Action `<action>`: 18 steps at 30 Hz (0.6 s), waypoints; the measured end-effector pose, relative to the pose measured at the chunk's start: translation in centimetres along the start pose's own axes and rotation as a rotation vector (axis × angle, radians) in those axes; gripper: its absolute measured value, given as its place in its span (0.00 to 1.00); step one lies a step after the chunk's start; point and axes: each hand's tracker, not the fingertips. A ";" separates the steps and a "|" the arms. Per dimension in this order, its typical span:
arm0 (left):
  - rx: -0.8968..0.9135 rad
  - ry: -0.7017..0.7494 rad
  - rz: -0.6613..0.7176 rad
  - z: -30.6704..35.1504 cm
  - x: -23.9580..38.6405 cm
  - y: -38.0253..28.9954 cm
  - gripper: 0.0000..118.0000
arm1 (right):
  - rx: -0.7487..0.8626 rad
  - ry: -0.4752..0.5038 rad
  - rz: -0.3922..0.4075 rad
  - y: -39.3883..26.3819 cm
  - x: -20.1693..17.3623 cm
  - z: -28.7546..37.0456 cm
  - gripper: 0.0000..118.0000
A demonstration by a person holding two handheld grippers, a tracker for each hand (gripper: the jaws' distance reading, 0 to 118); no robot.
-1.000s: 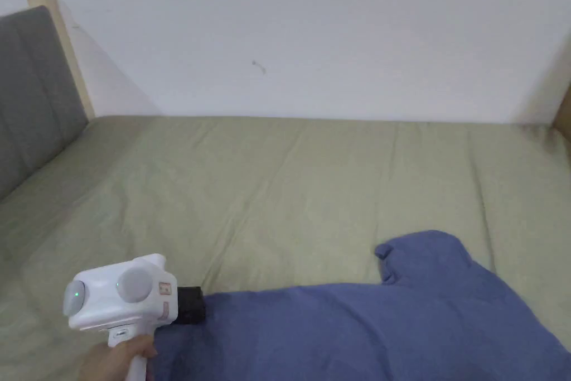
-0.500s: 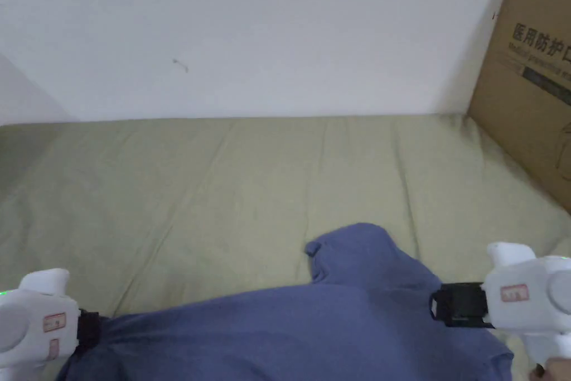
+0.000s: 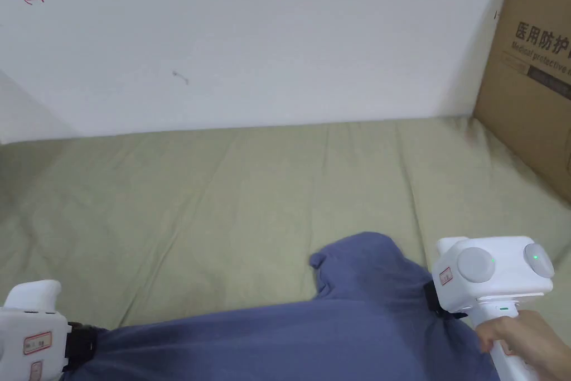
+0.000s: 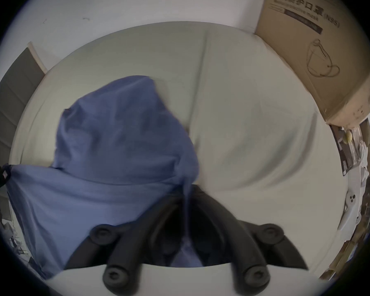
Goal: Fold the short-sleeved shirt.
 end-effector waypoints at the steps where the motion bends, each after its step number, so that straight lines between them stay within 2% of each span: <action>1: 0.003 0.002 -0.004 0.6 0.1 0.1 0.02 | -0.002 -0.038 0.007 0.0 -0.4 0.2 0.02; 3: 0.017 0.005 -0.010 2.2 0.1 0.3 0.02 | -0.009 0.034 -0.014 0.1 0.3 1.0 0.02; 5: 0.040 0.000 -0.007 4.3 0.0 0.5 0.02 | 0.007 0.132 -0.117 -0.3 1.0 3.3 0.02; 11: 0.158 0.006 -0.058 12.5 0.8 1.3 0.02 | 0.147 0.254 -0.212 0.1 4.2 13.2 0.02; 18: 0.352 -0.018 -0.070 23.7 1.6 3.1 0.02 | 0.351 0.312 -0.214 -0.3 5.9 28.4 0.02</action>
